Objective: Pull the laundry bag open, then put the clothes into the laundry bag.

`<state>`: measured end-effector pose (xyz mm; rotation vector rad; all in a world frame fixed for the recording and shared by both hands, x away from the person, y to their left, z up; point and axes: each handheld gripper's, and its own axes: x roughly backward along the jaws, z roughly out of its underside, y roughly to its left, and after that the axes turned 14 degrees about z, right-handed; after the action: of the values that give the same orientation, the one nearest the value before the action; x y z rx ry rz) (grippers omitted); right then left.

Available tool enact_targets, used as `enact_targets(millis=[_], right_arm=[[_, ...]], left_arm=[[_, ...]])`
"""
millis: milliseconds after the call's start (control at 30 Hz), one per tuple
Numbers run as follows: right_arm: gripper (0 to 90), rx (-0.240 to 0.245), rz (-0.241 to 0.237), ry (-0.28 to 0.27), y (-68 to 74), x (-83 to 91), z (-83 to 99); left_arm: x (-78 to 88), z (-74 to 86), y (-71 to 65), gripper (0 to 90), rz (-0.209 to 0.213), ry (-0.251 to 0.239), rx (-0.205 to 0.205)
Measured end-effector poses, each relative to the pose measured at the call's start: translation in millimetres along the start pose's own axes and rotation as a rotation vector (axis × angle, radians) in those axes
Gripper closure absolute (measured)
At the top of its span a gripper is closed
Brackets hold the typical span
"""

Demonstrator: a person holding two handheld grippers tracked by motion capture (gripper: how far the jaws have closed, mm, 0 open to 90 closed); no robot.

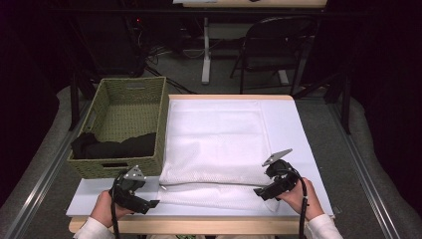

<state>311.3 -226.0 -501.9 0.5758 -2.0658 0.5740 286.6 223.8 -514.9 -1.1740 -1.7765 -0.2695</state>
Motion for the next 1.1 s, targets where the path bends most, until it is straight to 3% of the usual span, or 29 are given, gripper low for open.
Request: enact_targets(millis=[33,200,400,600,700,933,1100], right_arm=[[7.6,0.004,-0.008,-0.002,0.6,-1.0,-0.8],[6.9,0.017,-0.005,-0.010,4.1,-4.7,-3.7],[9.2,0.035,0.000,-0.018,7.0,-7.5,-7.7],[13.7,0.060,0.011,-0.030,10.0,-8.8,-11.5],[16.7,0.080,0.019,-0.030,10.8,-8.9,-14.6],[22.6,0.109,0.017,-0.055,14.2,-9.9,-24.1],[34.5,0.140,0.010,-0.078,20.3,-13.7,-37.7]], left_arm=[[1.9,0.4,-0.1,12.8,-0.018,-0.008,-0.011],[2.8,1.6,3.0,12.5,-0.019,-0.012,0.003],[5.7,2.3,5.4,14.8,-0.007,-0.063,-0.031],[8.4,3.3,6.6,14.4,-0.014,-0.078,-0.028],[9.9,3.0,4.9,14.0,-0.004,-0.093,-0.058],[8.0,2.7,5.8,12.0,-0.005,-0.078,-0.039],[6.3,0.2,9.2,10.9,-0.025,-0.066,-0.016]])
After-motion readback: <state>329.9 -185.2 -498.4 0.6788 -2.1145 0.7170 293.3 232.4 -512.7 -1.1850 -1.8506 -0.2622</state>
